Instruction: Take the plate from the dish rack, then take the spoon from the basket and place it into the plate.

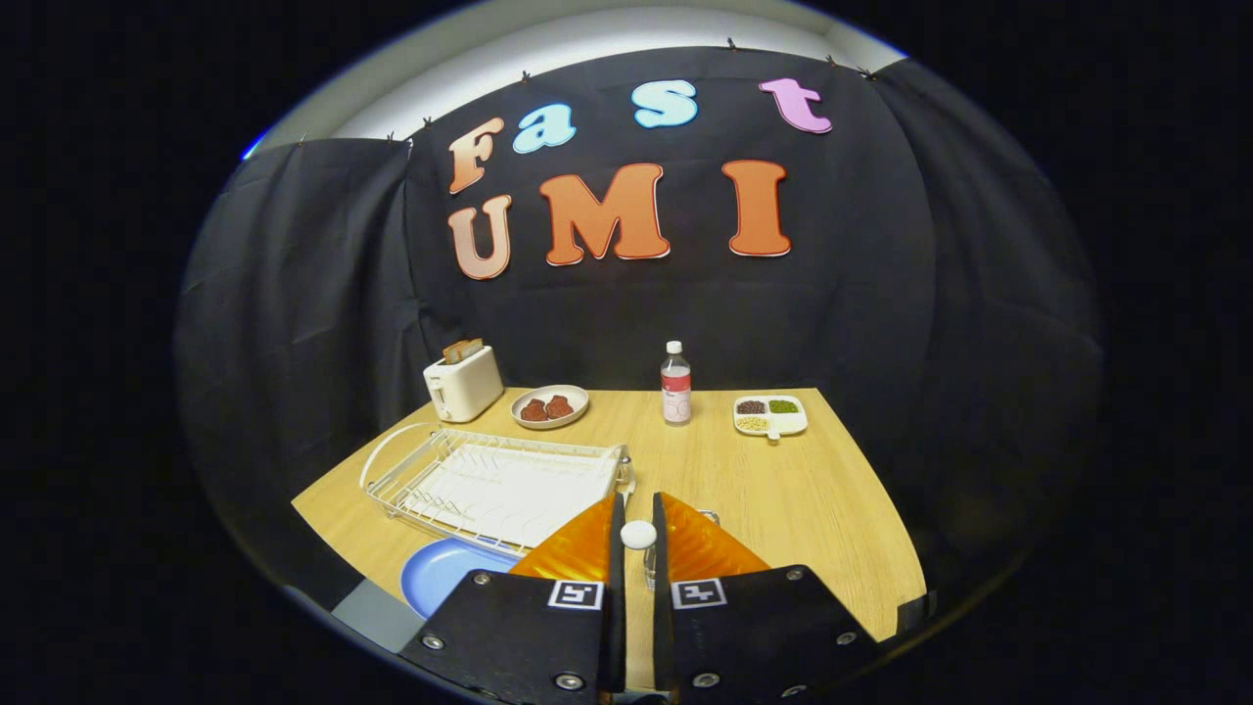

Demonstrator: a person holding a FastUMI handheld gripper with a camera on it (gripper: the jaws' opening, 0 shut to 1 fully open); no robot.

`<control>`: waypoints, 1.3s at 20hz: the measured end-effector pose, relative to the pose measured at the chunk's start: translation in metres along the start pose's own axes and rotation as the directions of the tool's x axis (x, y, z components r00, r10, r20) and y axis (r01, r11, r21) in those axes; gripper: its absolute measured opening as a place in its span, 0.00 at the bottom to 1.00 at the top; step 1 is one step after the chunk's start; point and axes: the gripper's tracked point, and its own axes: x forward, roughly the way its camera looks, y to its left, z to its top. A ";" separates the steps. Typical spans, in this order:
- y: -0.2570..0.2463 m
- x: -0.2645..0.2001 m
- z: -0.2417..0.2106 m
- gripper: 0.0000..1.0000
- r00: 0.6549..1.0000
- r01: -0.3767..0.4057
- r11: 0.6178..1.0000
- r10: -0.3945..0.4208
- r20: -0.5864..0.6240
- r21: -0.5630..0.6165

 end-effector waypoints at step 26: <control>0.255 0.067 -0.103 0.11 0.870 -0.467 0.875 0.428 -0.244 -0.128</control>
